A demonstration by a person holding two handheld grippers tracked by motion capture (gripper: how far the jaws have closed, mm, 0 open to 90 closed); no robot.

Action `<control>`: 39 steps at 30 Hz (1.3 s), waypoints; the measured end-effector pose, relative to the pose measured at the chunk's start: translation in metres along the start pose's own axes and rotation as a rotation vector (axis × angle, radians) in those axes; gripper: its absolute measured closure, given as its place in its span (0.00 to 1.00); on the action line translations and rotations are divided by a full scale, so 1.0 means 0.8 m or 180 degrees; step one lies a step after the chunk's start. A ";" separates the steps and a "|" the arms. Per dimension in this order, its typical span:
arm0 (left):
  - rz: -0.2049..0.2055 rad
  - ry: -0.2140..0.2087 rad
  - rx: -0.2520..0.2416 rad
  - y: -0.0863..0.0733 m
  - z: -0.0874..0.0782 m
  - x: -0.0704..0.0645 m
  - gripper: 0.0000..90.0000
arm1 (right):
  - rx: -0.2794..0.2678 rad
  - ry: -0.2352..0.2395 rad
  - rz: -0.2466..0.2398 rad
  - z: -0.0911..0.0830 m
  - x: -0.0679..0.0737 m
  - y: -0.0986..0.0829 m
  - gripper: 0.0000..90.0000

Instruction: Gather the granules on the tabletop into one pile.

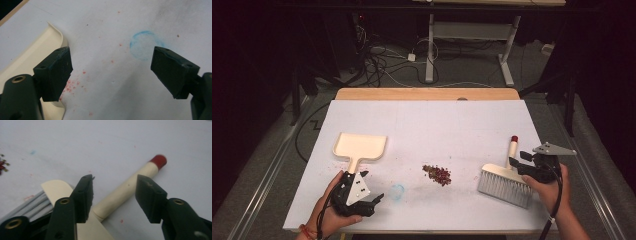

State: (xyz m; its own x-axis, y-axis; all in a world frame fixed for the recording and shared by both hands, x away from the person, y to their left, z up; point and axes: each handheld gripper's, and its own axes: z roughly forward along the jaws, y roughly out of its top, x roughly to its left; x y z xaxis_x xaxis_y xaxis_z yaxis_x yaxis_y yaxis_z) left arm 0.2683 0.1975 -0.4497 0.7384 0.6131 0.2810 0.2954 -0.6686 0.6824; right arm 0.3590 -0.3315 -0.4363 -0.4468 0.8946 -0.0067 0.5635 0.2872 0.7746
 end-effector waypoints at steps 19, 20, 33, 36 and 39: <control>0.0027 -0.0034 0.0034 0.000 0.004 -0.001 0.18 | 0.0584 -0.0139 -0.0252 0.054 -0.013 0.007 0.93; 0.0022 -0.0035 0.0027 0.000 0.004 -0.001 0.18 | 0.0586 -0.0155 -0.0257 0.055 -0.012 0.007 0.92; -0.0020 0.0041 -0.0030 0.003 0.002 -0.001 0.18 | -0.0458 0.0017 -0.0339 -0.010 0.014 0.016 0.61; -0.0013 0.0091 -0.0065 0.003 0.000 -0.003 0.18 | -0.0894 0.0191 -0.0529 -0.039 0.045 0.015 0.46; -0.0031 0.0157 -0.0092 0.001 -0.004 -0.006 0.18 | -0.1109 0.0247 -0.0707 -0.059 0.076 0.012 0.35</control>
State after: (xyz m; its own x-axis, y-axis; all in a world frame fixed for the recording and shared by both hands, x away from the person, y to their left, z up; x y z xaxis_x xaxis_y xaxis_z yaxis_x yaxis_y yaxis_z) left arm 0.2632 0.1958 -0.4485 0.7045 0.6399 0.3069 0.2842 -0.6506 0.7043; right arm 0.3046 -0.2904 -0.3997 -0.5895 0.7917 -0.1603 0.1848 0.3254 0.9274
